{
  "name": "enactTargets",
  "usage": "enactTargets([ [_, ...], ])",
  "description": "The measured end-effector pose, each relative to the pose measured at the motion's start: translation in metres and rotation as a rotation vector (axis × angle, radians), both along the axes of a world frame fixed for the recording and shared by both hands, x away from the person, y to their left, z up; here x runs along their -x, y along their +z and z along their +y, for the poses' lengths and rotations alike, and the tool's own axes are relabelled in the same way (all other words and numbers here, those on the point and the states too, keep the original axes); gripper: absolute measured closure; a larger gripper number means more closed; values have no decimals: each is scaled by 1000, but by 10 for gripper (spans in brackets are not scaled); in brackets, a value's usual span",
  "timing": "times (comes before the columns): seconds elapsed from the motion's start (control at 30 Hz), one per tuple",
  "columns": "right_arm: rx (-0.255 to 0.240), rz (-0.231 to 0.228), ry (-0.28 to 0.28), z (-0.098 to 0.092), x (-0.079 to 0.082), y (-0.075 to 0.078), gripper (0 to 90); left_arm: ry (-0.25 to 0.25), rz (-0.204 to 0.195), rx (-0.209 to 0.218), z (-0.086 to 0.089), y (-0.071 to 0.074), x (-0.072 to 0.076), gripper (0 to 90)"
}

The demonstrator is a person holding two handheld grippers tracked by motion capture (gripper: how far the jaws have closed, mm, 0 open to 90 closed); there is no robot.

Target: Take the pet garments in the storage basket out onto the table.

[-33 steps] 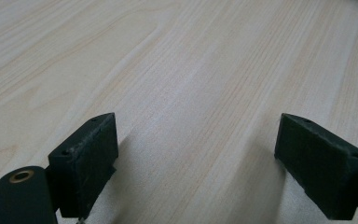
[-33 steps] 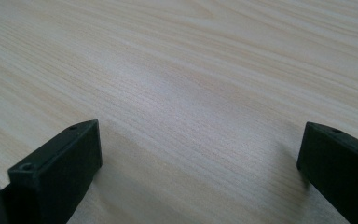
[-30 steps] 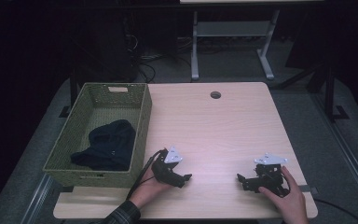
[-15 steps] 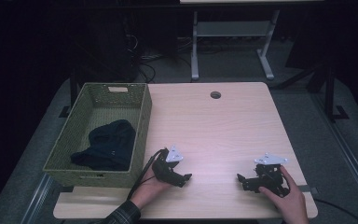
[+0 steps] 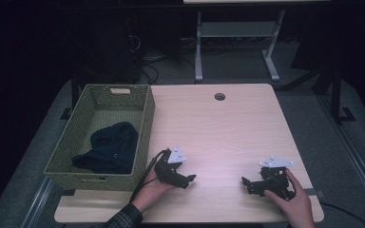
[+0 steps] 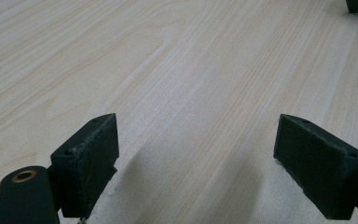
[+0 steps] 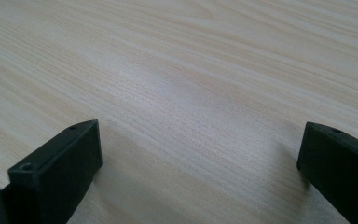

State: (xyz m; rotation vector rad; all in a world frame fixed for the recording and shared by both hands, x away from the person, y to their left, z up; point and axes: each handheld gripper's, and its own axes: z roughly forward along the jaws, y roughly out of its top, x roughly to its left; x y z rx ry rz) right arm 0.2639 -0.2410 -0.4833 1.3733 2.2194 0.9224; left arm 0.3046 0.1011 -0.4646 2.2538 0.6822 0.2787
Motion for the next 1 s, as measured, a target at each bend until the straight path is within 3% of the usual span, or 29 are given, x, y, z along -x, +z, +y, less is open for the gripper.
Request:
enactTargets([
  [0.3,0,0,2,0,0,0,0,0,21,22,1,5,-1,138],
  [1.0,0,0,3,0,0,0,0,0,19,43,2,19,-3,143],
])
